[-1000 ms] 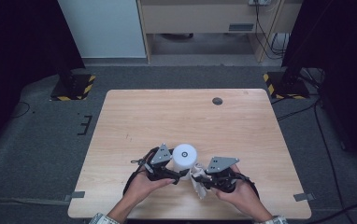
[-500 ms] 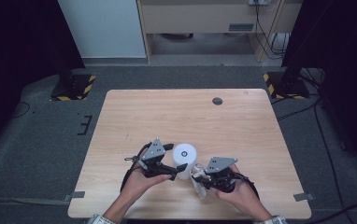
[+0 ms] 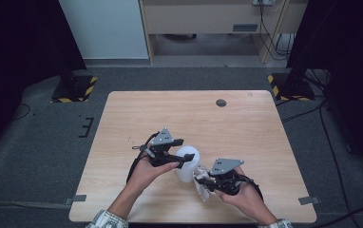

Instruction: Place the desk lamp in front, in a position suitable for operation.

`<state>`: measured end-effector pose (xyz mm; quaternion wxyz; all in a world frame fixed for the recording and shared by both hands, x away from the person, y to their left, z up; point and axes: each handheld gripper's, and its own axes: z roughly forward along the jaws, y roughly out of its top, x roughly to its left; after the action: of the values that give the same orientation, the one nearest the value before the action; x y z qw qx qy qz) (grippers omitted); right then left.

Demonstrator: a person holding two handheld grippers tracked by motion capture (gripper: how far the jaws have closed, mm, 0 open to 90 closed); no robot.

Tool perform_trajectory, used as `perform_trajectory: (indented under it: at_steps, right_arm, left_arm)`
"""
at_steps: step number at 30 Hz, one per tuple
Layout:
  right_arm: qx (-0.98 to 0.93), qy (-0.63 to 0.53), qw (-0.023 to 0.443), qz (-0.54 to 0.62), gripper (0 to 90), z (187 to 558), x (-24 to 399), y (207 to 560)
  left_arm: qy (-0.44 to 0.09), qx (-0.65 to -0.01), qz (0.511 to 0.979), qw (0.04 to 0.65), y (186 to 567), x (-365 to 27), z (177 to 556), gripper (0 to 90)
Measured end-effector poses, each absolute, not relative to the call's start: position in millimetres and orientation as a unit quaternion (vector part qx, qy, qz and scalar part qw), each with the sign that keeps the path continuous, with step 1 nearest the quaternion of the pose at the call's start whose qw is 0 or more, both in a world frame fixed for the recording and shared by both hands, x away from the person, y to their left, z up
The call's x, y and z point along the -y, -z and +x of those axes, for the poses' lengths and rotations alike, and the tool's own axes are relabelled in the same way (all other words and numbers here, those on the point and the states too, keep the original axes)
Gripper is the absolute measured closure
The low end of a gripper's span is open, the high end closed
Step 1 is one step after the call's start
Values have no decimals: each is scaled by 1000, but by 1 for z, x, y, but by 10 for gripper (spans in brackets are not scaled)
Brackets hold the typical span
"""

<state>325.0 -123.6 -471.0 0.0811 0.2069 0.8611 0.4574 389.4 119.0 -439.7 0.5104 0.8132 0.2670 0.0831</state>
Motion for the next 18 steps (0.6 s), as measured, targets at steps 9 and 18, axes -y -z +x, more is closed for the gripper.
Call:
perform_trajectory:
  at_steps: [9, 18]
  right_arm:
    - [-857, -464, 87, 205, 772, 325, 123, 468]
    - [-858, -463, 90, 203, 769, 325, 122, 468]
  left_arm:
    - [-68, -289, 813, 500, 445, -126, 393, 297]
    - [-72, -288, 814, 499, 444, -126, 391, 330]
